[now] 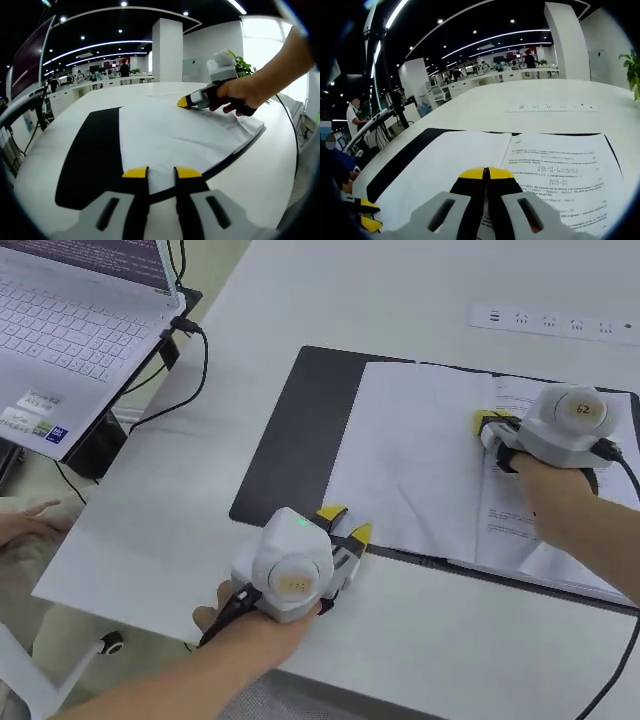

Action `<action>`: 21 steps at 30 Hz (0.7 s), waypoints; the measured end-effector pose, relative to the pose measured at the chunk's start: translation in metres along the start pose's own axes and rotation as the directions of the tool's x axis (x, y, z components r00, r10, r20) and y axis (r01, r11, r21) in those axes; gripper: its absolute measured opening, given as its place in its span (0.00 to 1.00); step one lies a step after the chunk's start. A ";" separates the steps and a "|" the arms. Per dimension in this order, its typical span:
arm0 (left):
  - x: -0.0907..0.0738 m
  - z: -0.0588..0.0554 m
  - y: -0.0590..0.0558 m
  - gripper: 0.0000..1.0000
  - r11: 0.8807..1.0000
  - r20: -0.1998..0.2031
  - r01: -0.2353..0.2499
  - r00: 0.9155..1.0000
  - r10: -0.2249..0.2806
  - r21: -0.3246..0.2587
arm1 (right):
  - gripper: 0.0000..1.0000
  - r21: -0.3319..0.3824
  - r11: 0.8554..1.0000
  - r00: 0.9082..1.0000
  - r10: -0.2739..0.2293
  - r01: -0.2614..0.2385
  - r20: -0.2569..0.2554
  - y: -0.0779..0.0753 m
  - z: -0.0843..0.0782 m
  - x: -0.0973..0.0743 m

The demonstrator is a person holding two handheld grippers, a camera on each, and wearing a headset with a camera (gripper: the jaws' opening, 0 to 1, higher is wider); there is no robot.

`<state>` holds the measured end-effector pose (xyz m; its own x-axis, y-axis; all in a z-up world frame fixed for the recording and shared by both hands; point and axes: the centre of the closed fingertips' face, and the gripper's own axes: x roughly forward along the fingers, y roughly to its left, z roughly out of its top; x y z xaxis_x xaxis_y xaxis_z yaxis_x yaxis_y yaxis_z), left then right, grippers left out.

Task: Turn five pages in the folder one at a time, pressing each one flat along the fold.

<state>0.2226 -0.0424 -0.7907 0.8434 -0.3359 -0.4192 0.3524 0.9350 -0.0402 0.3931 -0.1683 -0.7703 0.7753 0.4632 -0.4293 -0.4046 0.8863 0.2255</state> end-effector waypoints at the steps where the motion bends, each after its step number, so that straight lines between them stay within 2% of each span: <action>1: 0.000 0.000 0.000 0.18 1.000 -0.002 0.001 1.000 -0.001 0.000 | 0.00 0.001 1.000 1.000 0.001 -0.001 -0.001 0.001 -0.001 -0.003; 7: -0.001 0.000 0.000 0.18 1.000 -0.006 0.006 1.000 -0.006 0.005 | 0.00 0.017 1.000 1.000 0.007 -0.007 0.005 0.006 -0.003 -0.014; 14: 0.000 0.000 0.000 0.18 1.000 -0.004 0.006 1.000 -0.006 0.005 | 0.00 0.034 0.998 0.999 0.047 -0.047 0.010 0.018 -0.012 -0.029; 21: -0.001 -0.001 0.000 0.18 1.000 0.000 0.006 1.000 -0.006 0.003 | 0.00 0.038 0.998 0.998 0.057 -0.057 0.018 0.025 -0.017 -0.039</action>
<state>0.2216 -0.0423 -0.7913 0.8413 -0.3416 -0.4190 0.3586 0.9326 -0.0404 0.3444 -0.1643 -0.7631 0.7599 0.5126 -0.3997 -0.4297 0.8575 0.2828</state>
